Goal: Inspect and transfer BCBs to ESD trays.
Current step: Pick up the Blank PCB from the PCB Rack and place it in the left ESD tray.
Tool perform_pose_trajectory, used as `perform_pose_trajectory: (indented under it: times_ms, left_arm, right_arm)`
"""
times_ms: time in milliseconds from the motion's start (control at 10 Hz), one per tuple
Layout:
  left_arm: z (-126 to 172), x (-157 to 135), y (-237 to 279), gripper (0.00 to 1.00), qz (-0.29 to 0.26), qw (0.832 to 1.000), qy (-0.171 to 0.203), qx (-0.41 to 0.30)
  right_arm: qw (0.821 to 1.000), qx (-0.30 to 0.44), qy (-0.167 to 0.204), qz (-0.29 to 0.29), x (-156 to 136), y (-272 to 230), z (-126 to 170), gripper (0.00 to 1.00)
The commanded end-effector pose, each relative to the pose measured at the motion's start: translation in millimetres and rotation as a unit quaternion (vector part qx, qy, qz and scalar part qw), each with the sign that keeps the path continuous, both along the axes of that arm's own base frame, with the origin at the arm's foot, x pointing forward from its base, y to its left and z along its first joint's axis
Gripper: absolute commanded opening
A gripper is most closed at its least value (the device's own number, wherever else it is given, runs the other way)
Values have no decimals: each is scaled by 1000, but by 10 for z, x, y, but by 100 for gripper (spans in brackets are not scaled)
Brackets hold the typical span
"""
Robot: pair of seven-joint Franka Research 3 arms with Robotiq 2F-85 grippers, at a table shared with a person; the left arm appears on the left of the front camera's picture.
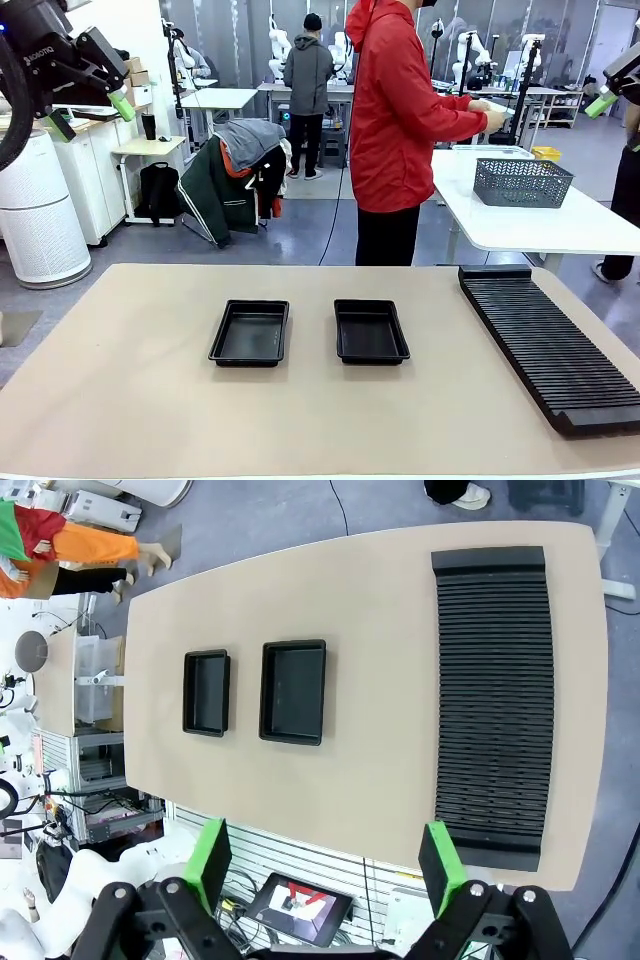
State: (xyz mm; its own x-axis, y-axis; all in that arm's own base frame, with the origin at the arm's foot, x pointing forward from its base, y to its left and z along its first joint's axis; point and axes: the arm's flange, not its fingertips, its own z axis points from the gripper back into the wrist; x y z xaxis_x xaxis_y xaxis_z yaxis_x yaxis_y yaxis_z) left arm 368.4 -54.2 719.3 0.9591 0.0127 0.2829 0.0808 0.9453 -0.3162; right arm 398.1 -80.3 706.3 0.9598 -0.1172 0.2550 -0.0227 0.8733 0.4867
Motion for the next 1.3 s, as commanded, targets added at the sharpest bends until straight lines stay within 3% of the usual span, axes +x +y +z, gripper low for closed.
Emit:
perform_pose_trajectory:
  times_ms: [0, 1200]
  left_arm:
    - [-13, 17, 7, 100, 2, 1000, -9, 15]
    - [-56, -2, 29, 100, -6, 999, 21, 24]
  right_arm:
    - [1000, -11, 7, -15, -30, 19, 19, 100]
    - [1000, -11, 9, -25, -52, 48, 37, 100]
